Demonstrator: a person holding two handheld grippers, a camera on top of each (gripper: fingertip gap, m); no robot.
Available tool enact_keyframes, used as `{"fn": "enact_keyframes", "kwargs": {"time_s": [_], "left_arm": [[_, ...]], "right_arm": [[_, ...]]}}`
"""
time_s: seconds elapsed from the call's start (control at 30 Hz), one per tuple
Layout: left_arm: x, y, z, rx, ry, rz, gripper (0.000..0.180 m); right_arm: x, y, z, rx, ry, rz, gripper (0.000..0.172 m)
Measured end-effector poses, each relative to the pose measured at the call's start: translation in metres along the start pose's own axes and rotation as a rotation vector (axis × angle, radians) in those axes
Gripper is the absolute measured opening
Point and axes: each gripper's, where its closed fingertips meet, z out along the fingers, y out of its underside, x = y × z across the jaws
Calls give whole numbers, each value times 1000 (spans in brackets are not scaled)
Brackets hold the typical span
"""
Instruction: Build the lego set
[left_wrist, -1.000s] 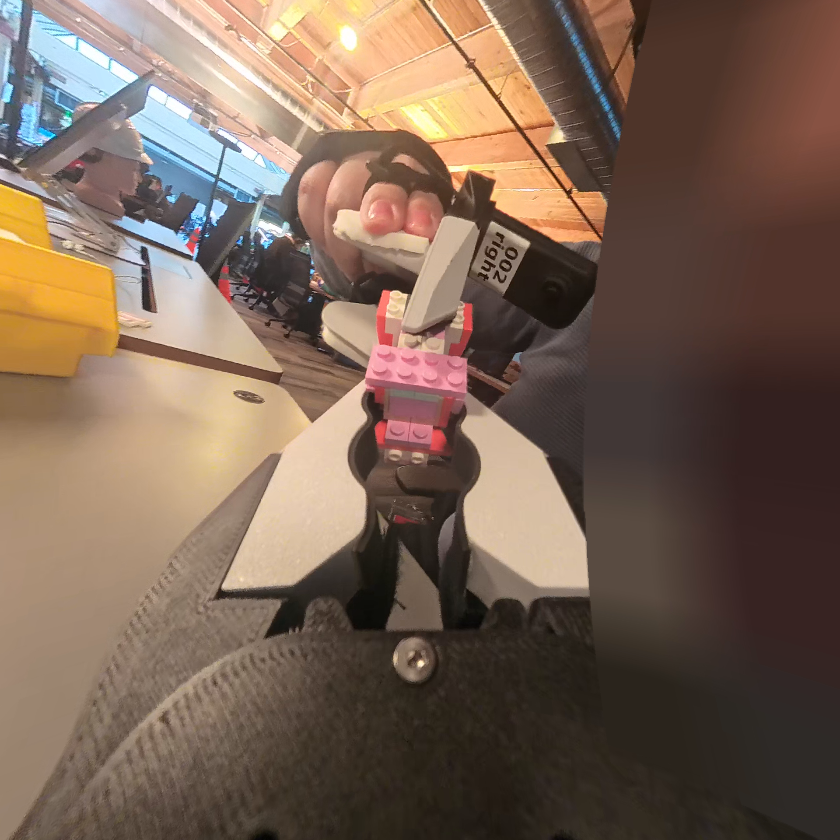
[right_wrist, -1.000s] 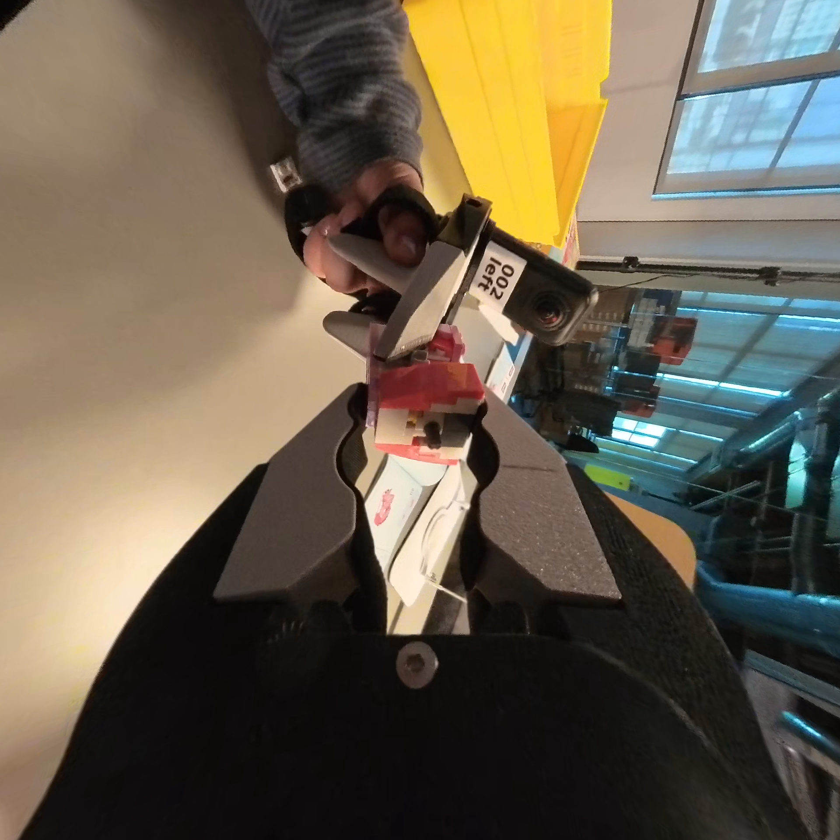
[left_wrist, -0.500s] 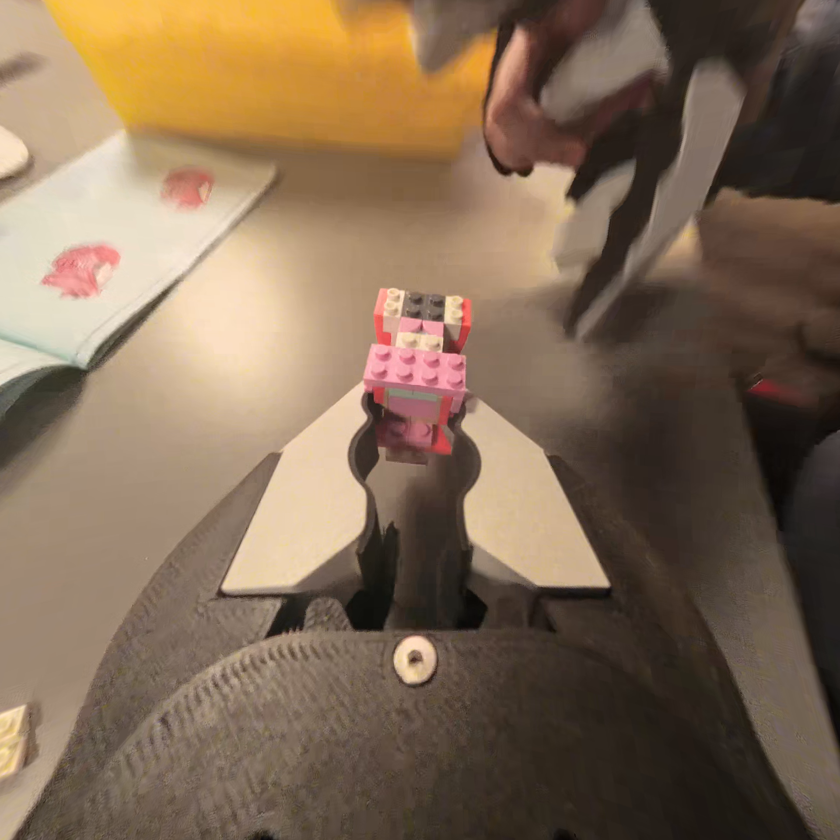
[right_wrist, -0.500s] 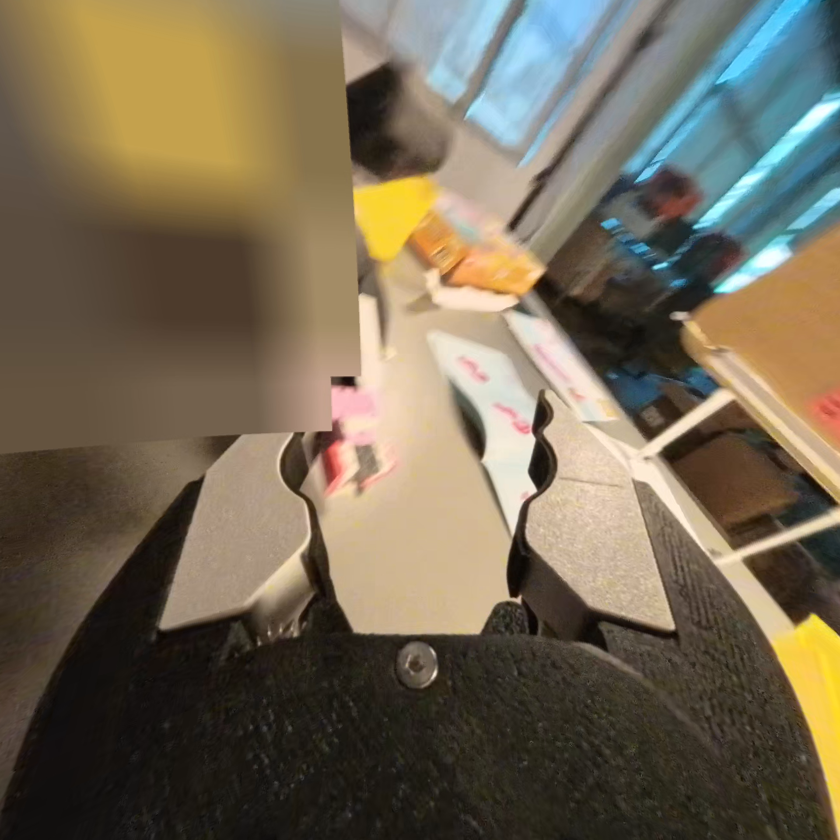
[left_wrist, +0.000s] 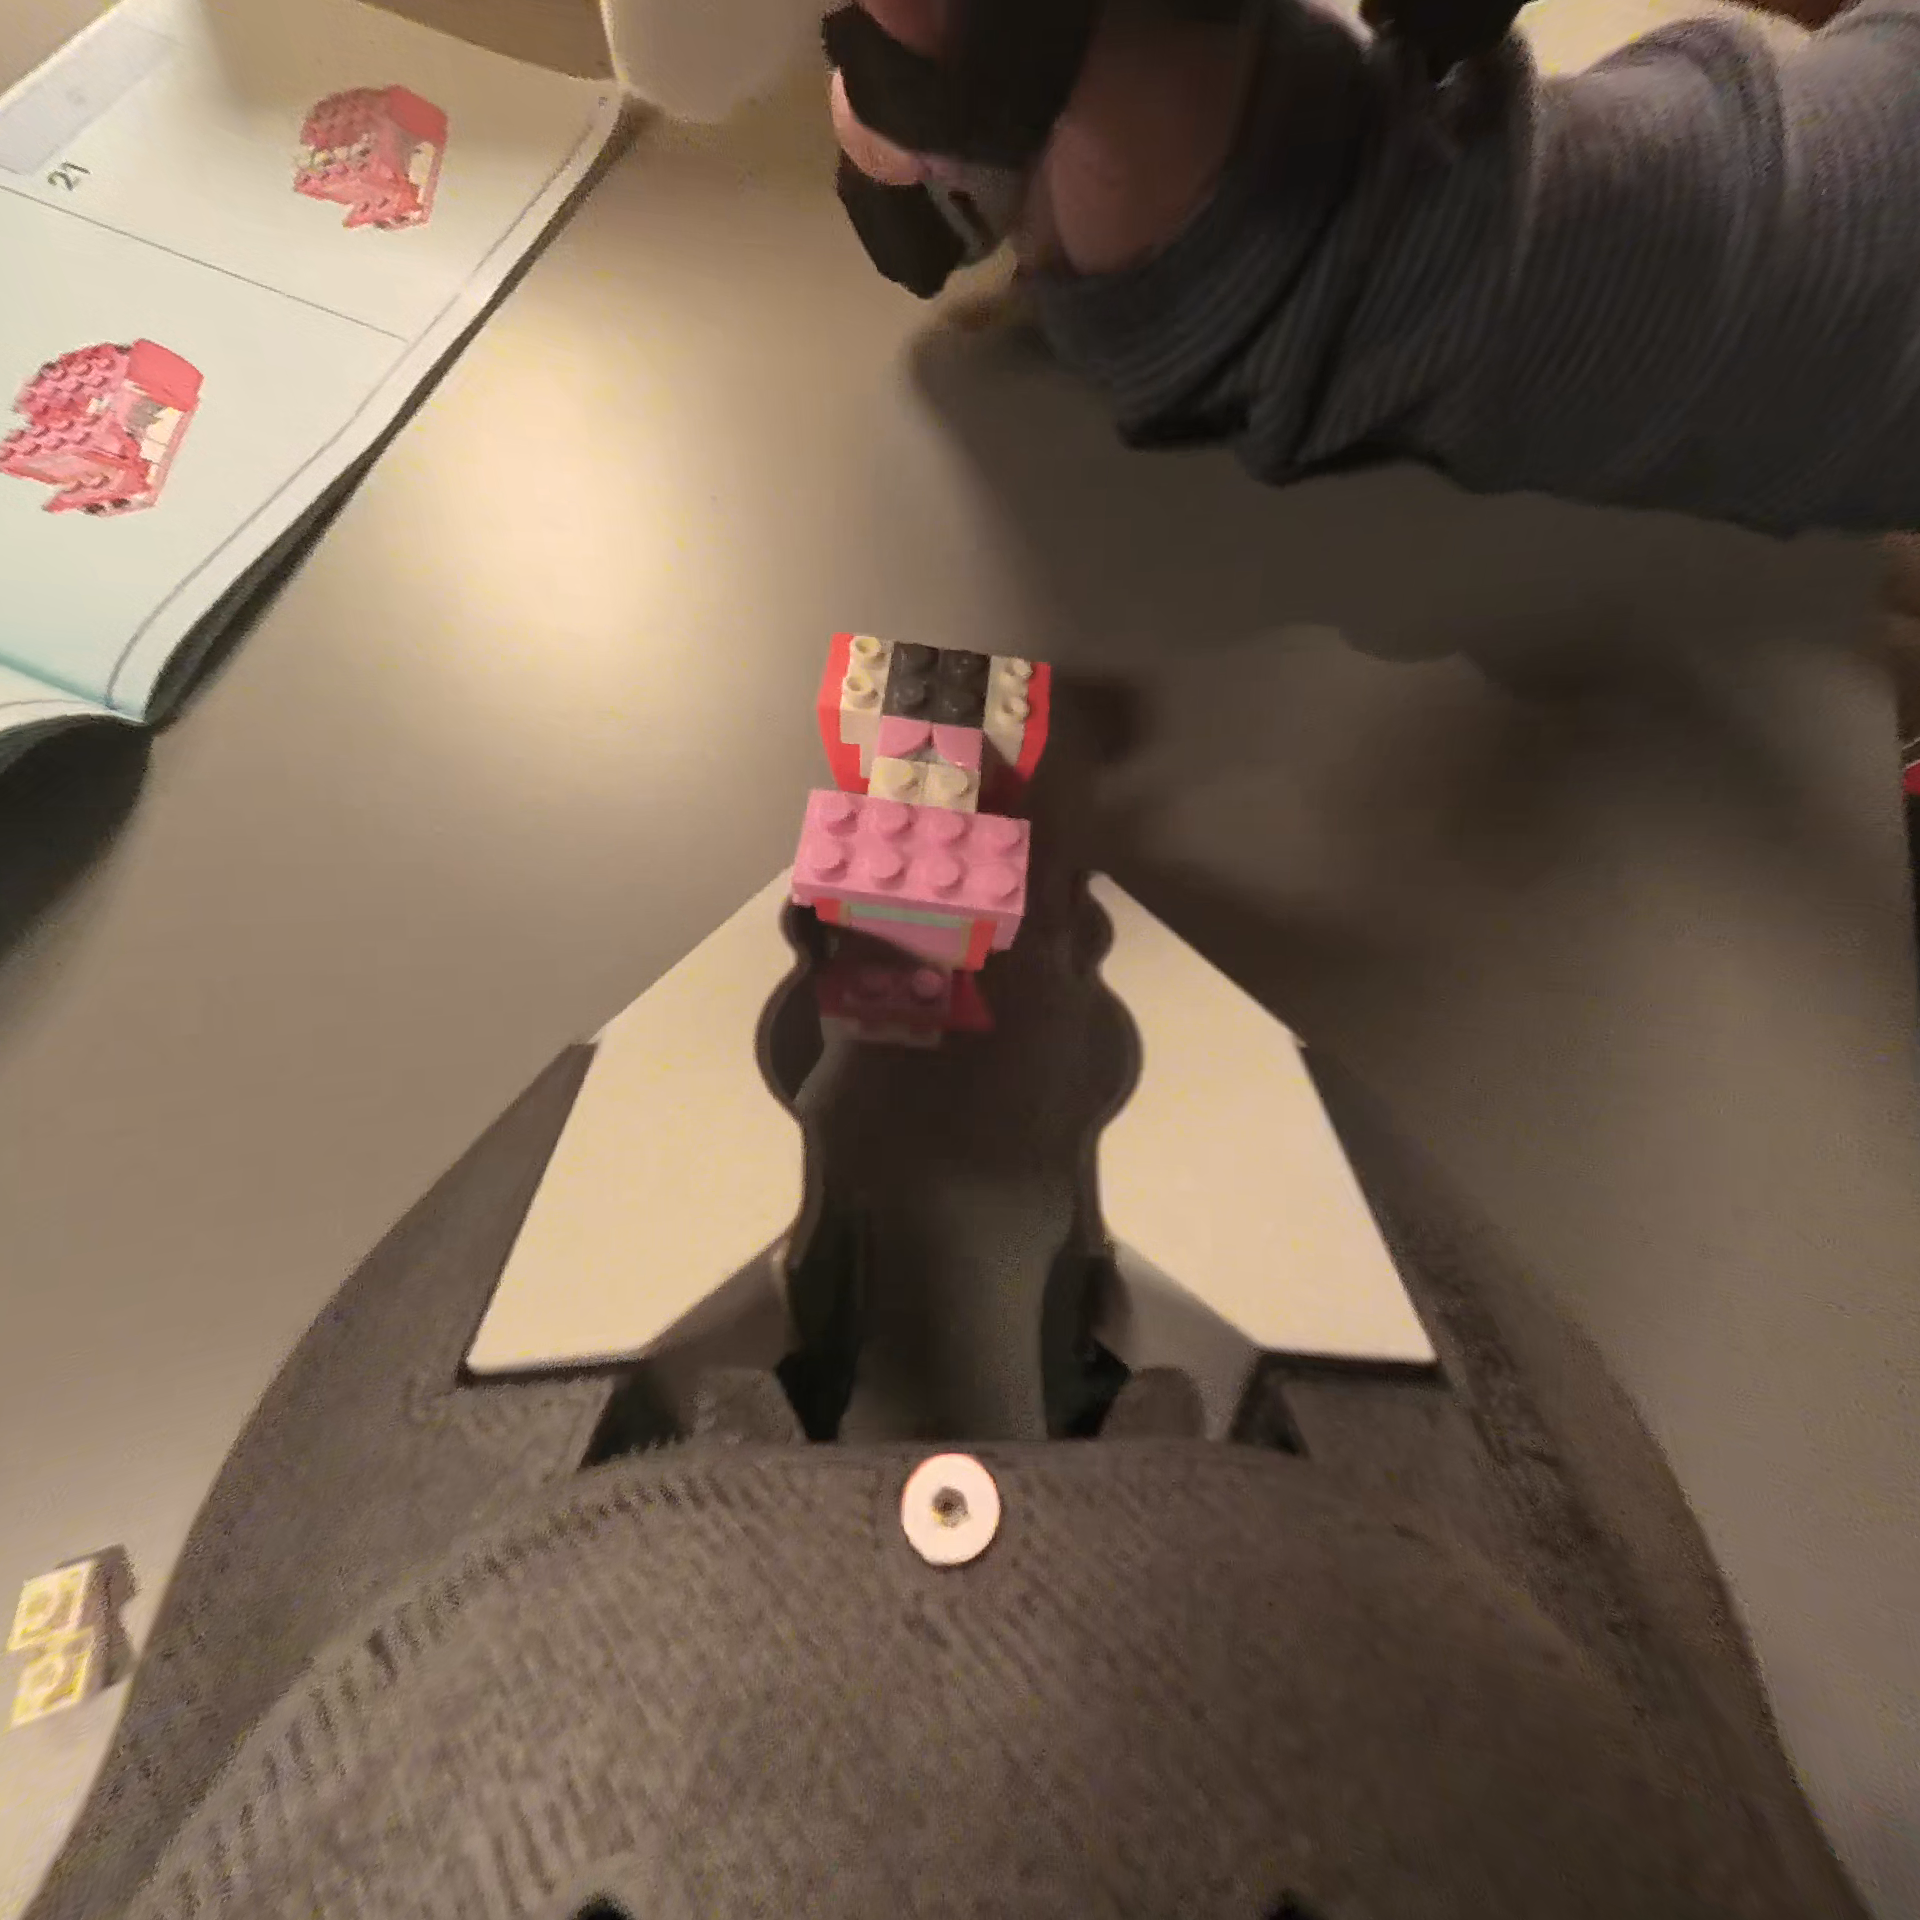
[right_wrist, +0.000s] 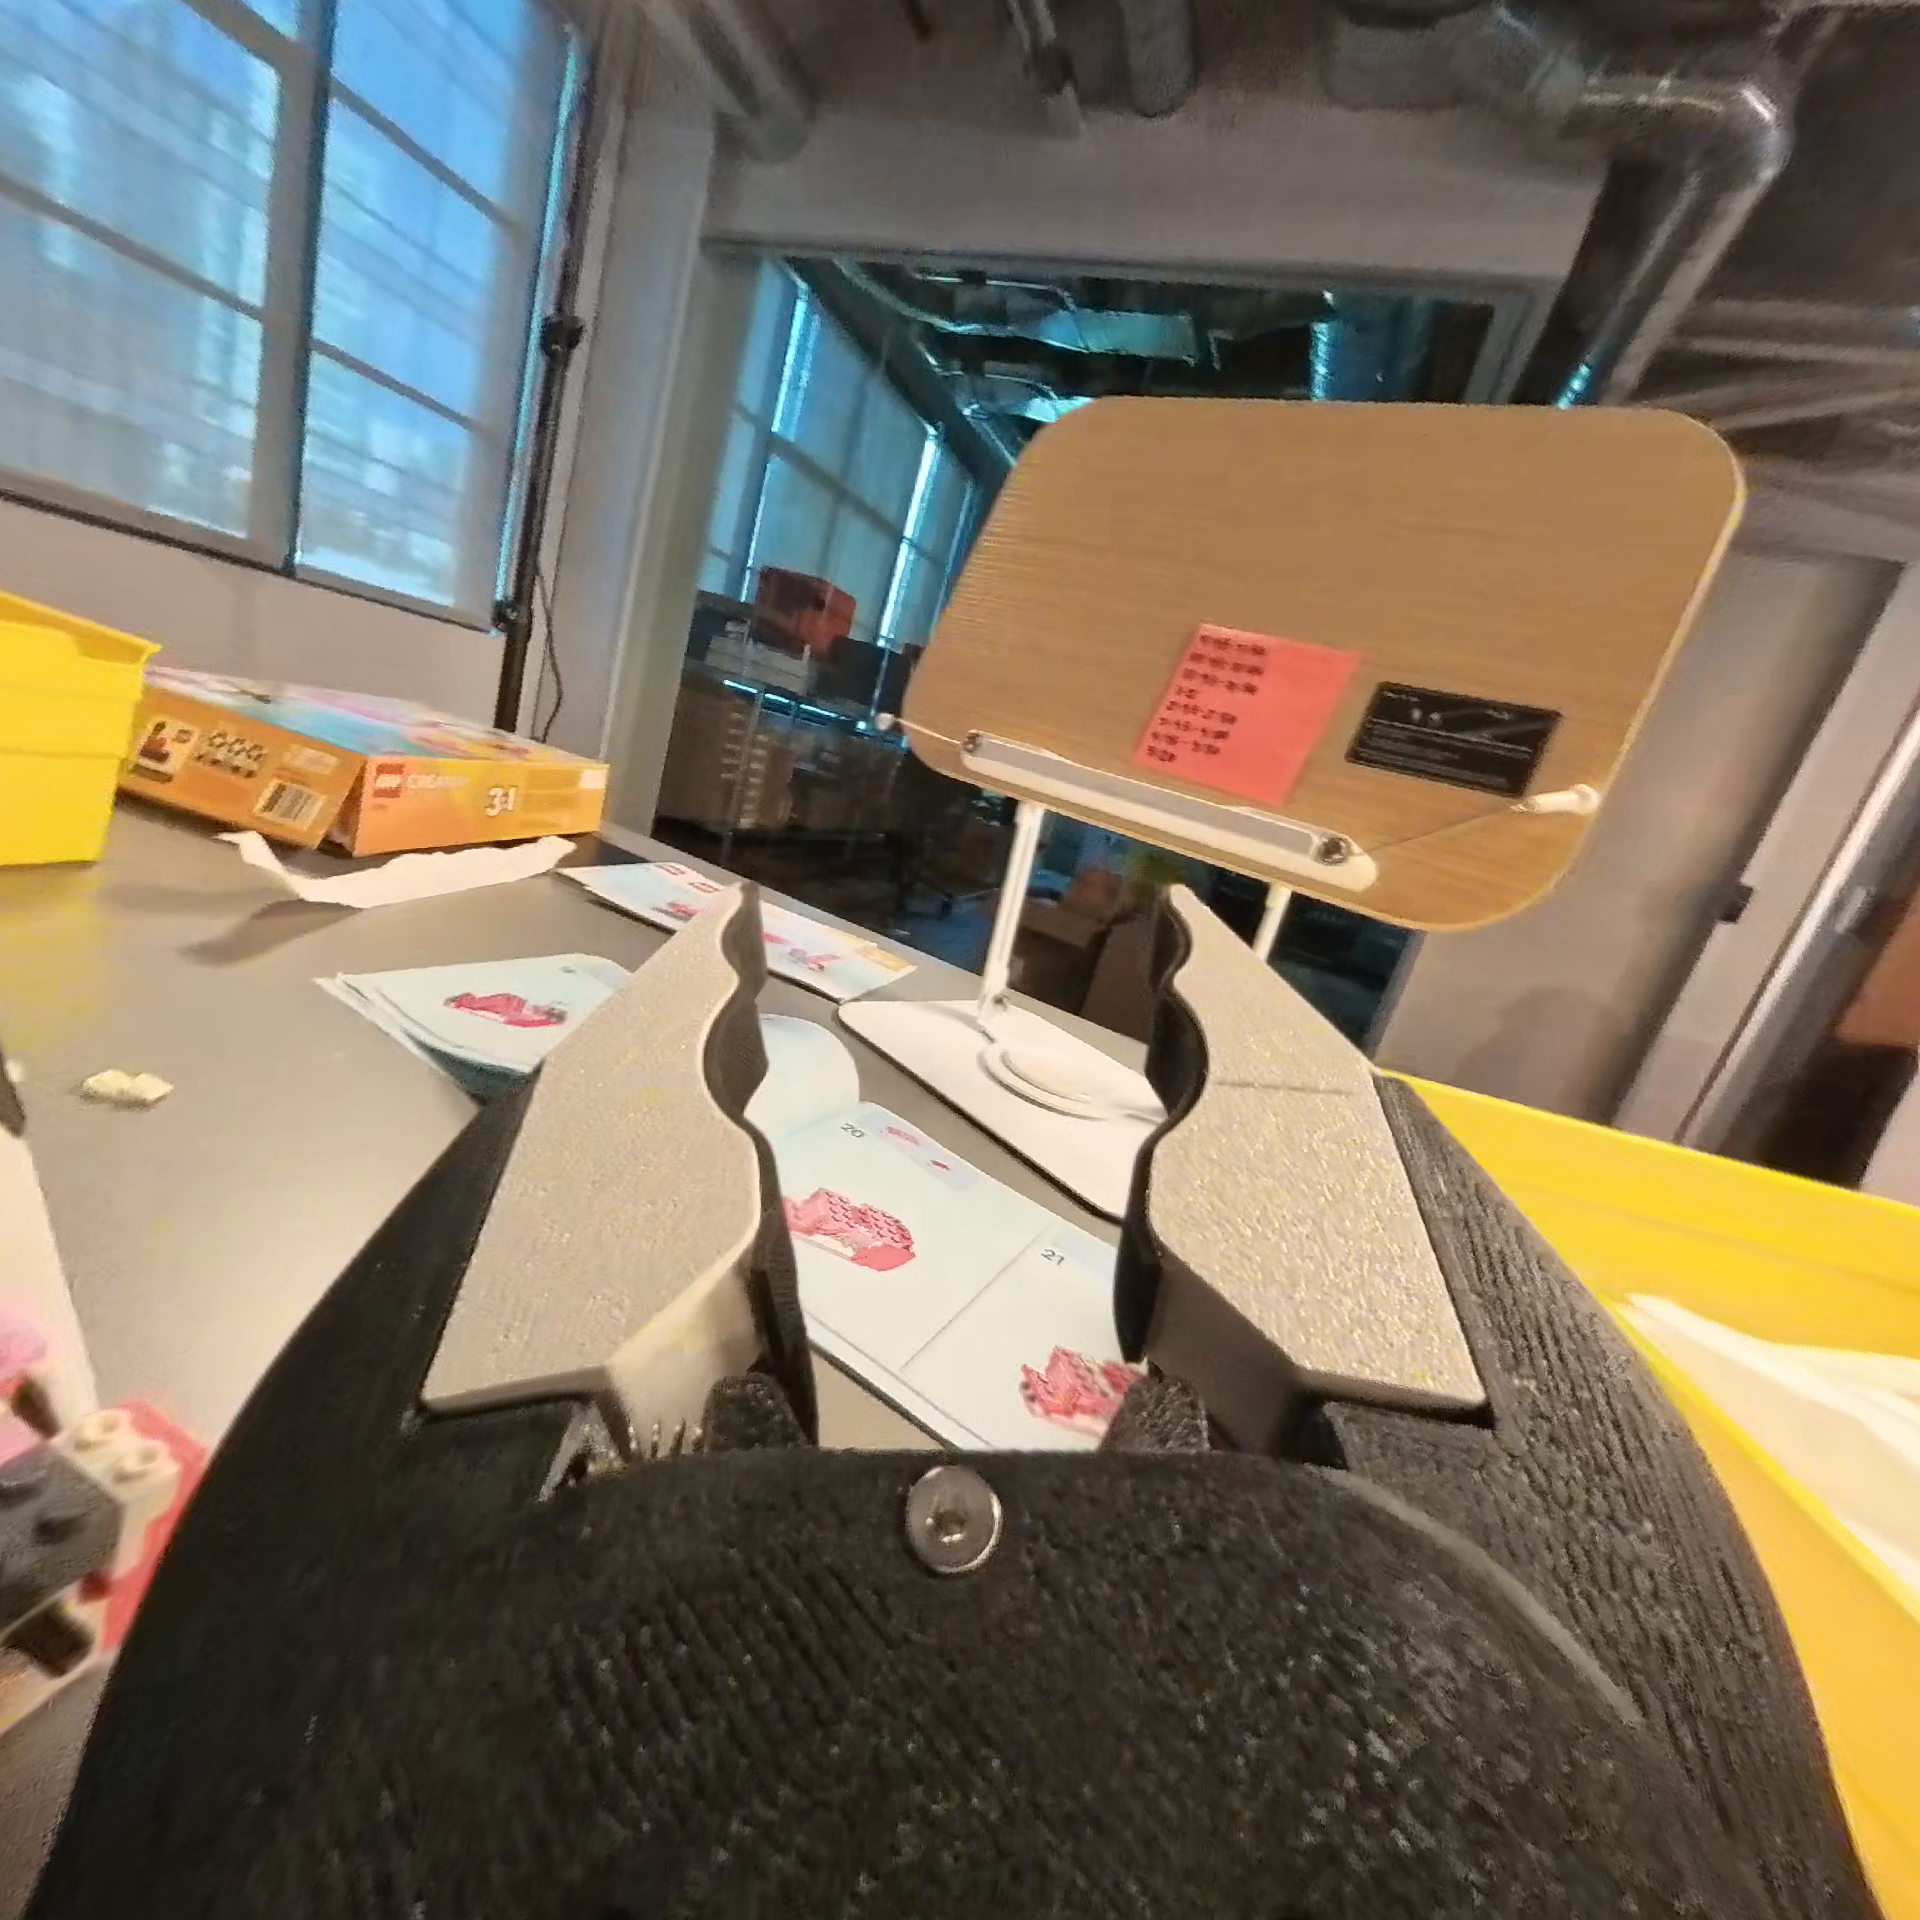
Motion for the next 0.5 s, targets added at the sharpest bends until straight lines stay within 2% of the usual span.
{"fn": "enact_keyframes", "kwargs": {"time_s": [0.03, 0.1, 0.13, 0.2, 0.27, 0.37, 0.43, 0.47, 0.5], "left_arm": [[0, 1, -1, 3, -8, -7, 58], [-3, 8, -4, -19, -62, 25, 95], [-2, 11, -6, -28, -82, 66, 105], [1, 7, -17, 25, -100, 137, 109], [-8, -8, -38, 151, -149, 146, 110], [-43, -52, -102, 534, -305, 67, 107], [-84, -69, -162, 818, -512, -51, 94], [-106, -63, -187, 894, -641, -91, 83], [-125, -51, -204, 913, -789, -70, 76]], "right_arm": [[5, 0, -1, 3, 15, 17, 74], [10, -1, -3, 11, 32, 34, 74], [11, -2, -4, 16, 32, 36, 73], [12, -4, -6, 27, 32, 39, 73], [15, -6, -8, 38, 51, 28, 69], [21, -10, -12, 58, 93, 11, 58], [29, -7, -13, 46, 137, -3, 50], [34, -3, -13, 25, 170, -17, 45], [41, 2, -13, -3, 211, -32, 41]]}}
